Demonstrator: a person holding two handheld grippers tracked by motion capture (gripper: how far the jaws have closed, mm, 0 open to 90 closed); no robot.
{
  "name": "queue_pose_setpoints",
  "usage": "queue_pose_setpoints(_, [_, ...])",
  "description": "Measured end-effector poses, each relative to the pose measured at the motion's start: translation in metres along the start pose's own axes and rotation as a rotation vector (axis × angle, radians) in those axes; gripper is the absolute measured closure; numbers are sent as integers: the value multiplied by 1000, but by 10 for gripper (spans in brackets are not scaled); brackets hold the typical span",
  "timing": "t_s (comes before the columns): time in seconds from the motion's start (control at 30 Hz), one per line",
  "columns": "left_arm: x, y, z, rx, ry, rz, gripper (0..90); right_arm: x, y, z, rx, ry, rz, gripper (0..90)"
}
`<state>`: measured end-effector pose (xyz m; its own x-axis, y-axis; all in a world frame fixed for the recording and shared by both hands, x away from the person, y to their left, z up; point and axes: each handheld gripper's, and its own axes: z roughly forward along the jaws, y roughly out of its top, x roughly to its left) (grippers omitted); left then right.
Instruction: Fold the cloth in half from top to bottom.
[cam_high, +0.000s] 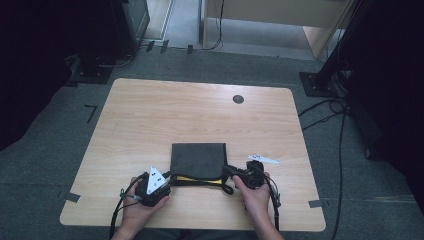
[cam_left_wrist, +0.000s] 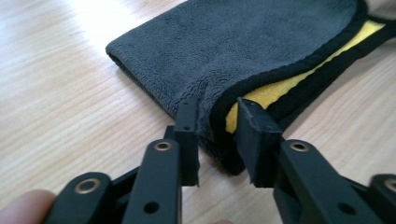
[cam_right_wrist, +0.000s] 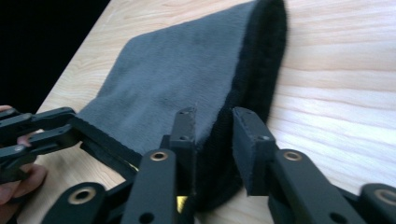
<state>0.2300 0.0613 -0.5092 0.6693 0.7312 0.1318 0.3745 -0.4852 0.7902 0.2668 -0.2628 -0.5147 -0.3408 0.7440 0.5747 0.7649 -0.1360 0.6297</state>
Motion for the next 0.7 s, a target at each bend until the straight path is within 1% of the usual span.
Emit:
queue_pose_setpoints(0.03, [-1,0,1,5,5,11,728,4,0,0,-13,10,-16,739])
queue_pose_setpoints(0.07, [-3,0,1,5,15,18,732,7,0,0,-22,9,-25,753])
queue_pose_setpoints(0.13, [-3,1,2,7,22,27,749,12,0,-1,-36,5,-57,785])
queue_pose_setpoints(0.17, [-4,2,2,10,29,30,762,14,-1,-1,-39,4,-63,798])
queue_pose_setpoints(0.23, [-4,2,3,10,33,30,799,14,-1,2,-14,-14,-72,855])
queue_pose_setpoints(0.27, [-4,3,4,14,29,35,834,12,-2,3,-2,-20,-63,882])
queue_pose_setpoints(0.3, [-4,3,4,18,22,39,863,11,-2,4,4,-17,-58,890])
queue_pose_setpoints(0.33, [-4,3,3,21,20,46,871,10,-1,3,10,-10,-59,893])
queue_pose_setpoints(0.4, [-3,3,1,13,10,50,881,10,1,-2,2,1,-58,895])
queue_pose_setpoints(0.43, [-3,3,-2,9,2,44,882,11,2,-5,-2,9,-59,895])
queue_pose_setpoints(0.47, [-2,3,-4,7,-4,46,883,11,3,-9,-2,14,-58,895])
queue_pose_setpoints(0.53, [-2,1,-8,9,-13,59,882,9,3,-15,3,29,-39,896])
queue_pose_setpoints(0.63, [-5,-4,-9,39,-38,88,882,3,0,-20,41,38,-15,896])
queue_pose_setpoints(0.67, [-6,-6,-8,52,-43,104,881,1,-2,-18,62,34,-11,896])
queue_pose_setpoints(0.7, [-6,-7,-8,48,-45,117,879,-2,-5,-16,84,32,-7,896])
